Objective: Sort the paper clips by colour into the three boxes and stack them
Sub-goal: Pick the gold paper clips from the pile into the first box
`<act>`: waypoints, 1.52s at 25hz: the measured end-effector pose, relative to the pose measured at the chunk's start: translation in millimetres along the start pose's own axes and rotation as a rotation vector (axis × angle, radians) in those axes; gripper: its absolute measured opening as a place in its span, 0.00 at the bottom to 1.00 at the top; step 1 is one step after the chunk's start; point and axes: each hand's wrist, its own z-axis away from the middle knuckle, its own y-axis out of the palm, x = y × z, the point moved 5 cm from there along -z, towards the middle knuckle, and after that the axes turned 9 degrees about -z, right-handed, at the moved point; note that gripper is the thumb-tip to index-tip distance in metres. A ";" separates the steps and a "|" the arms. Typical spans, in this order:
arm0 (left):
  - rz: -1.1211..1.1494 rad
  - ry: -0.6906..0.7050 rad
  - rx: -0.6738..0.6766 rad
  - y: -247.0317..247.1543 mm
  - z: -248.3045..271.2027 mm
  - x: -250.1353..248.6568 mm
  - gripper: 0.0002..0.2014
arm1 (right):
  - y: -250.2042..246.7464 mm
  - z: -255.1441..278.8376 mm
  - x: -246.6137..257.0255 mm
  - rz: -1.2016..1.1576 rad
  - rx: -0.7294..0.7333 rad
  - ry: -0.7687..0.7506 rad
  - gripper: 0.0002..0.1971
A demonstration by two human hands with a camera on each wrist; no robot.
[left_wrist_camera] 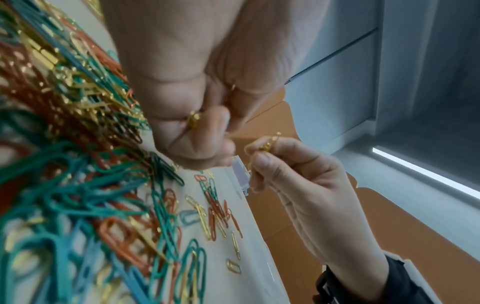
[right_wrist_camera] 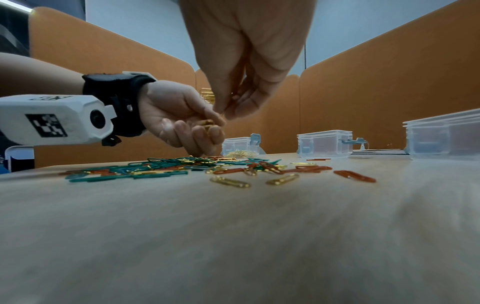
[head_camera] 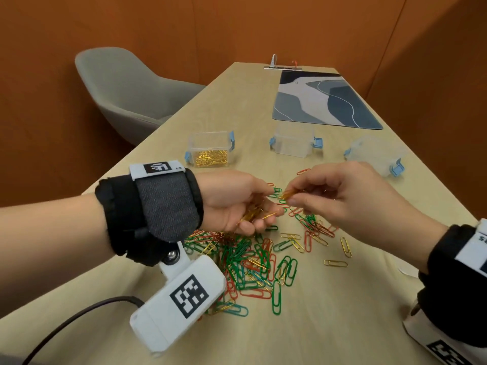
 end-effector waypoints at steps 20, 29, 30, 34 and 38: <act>-1.216 0.299 -0.325 21.1 -10.4 -34.7 0.07 | -0.3 26.8 -27.3 0.268 0.391 0.393 0.04; -1.067 0.125 -0.311 -4.9 -2.1 -28.5 0.07 | -12.2 24.7 -22.6 0.338 0.255 0.423 0.13; -1.120 0.180 -0.317 0.1 -2.0 -31.5 0.07 | -12.6 25.4 -23.8 0.339 0.268 0.451 0.12; -1.243 0.306 -0.323 16.9 -6.5 -37.0 0.08 | -10.3 25.0 -28.5 0.352 0.297 0.489 0.07; -1.329 0.255 -0.253 22.8 -9.9 -32.8 0.07 | -6.6 26.9 -28.8 0.361 0.373 0.468 0.04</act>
